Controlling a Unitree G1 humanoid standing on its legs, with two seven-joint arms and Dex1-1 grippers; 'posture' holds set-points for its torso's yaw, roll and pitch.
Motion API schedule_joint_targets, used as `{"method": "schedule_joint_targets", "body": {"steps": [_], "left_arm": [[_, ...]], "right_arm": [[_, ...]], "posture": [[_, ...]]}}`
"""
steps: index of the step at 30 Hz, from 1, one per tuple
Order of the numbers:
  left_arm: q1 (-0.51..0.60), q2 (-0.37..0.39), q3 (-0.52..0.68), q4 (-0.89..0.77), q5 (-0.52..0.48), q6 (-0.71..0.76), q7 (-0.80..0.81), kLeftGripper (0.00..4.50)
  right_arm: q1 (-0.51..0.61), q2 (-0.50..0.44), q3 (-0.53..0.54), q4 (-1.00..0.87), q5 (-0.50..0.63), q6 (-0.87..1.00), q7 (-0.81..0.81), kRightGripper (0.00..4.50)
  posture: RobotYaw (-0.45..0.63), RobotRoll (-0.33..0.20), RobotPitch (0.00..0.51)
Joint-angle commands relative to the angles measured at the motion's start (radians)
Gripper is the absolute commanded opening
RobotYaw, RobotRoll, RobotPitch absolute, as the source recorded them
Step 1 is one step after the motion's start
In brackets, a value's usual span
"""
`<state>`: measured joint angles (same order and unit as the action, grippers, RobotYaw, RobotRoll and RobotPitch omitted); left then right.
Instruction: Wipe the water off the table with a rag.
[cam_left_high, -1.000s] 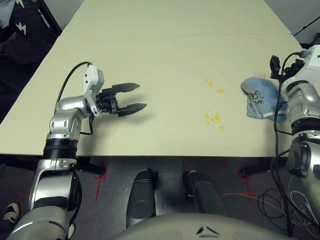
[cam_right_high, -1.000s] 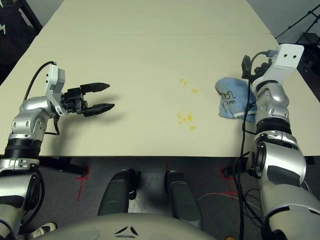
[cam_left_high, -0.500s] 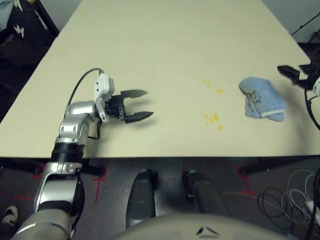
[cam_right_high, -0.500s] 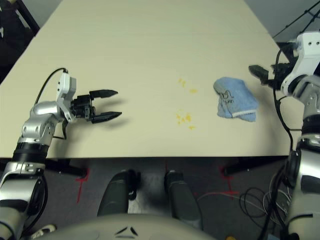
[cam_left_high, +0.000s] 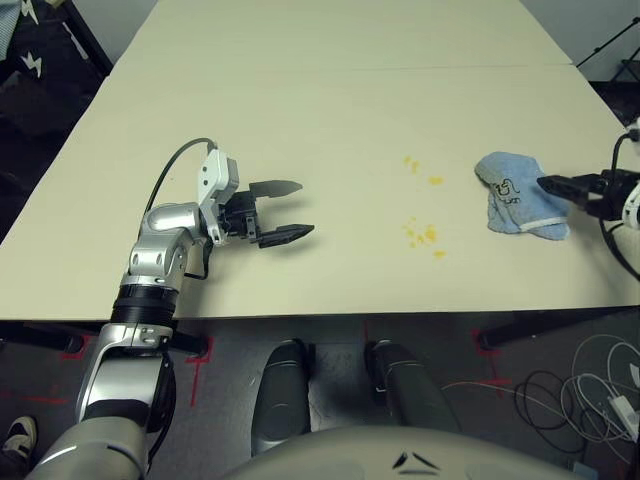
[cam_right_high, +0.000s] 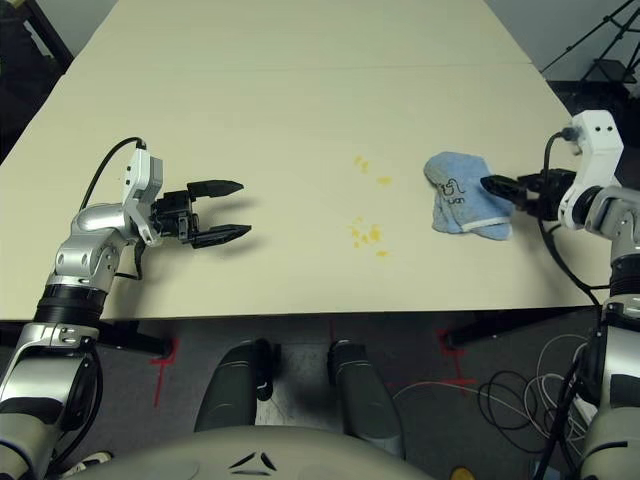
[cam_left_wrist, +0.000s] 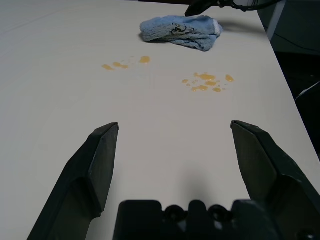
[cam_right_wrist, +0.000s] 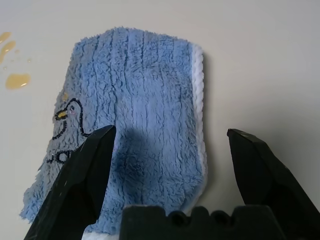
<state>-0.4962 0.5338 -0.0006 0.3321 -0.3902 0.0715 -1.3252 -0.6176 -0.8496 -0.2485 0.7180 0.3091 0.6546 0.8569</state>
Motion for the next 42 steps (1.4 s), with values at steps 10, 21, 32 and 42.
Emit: {"method": "schedule_joint_targets", "body": {"steps": [10, 21, 32, 42], "left_arm": [[0.020, 0.007, -0.011, -0.021, 0.008, 0.010, 0.006, 4.50], [0.033, 0.011, -0.008, -0.041, 0.004, 0.020, 0.014, 4.50], [0.048, 0.012, -0.005, -0.062, 0.000, 0.034, 0.020, 4.50], [0.048, 0.011, -0.008, -0.055, 0.003, 0.030, 0.019, 4.50]], "right_arm": [[-0.027, 0.112, 0.010, 0.058, 0.001, 0.006, -0.017, 4.44], [-0.044, 0.180, 0.033, 0.079, -0.023, -0.018, -0.055, 4.44], [-0.036, 0.160, 0.052, 0.079, -0.052, -0.006, -0.040, 1.27], [0.001, 0.139, -0.043, -0.126, 0.085, 0.136, 0.003, 0.14]], "posture": [[0.07, 0.000, 0.182], [0.09, 0.000, 0.188], [0.09, 0.000, 0.192], [0.08, 0.000, 0.193]]}}
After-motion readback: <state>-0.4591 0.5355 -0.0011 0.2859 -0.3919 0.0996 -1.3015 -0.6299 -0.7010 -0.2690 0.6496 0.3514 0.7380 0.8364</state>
